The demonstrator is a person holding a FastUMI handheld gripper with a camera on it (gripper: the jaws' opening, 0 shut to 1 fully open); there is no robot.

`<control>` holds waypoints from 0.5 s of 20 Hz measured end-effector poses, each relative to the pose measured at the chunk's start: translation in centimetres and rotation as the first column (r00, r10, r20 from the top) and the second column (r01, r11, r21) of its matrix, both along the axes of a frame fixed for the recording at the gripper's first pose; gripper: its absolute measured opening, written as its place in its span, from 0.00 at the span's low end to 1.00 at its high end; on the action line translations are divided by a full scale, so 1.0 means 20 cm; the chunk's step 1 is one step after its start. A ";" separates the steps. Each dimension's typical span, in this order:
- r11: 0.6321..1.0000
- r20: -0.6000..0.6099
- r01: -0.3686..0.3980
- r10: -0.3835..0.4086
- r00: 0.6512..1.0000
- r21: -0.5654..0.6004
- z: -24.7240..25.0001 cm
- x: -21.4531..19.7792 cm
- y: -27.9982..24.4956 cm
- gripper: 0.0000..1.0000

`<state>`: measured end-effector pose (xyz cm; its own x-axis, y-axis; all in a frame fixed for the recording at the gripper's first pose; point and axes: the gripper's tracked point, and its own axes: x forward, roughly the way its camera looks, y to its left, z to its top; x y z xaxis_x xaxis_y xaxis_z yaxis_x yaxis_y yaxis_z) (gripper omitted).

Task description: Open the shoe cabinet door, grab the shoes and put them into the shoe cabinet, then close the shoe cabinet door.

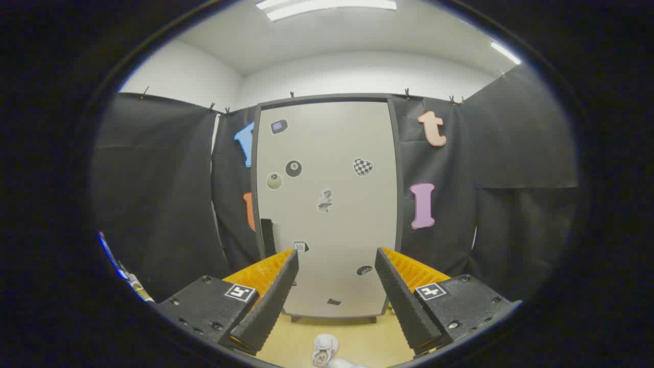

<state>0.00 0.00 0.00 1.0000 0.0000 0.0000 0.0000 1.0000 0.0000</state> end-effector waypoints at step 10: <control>0.998 0.001 0.057 -0.057 0.998 0.001 0.01 0.03 -0.07 0.99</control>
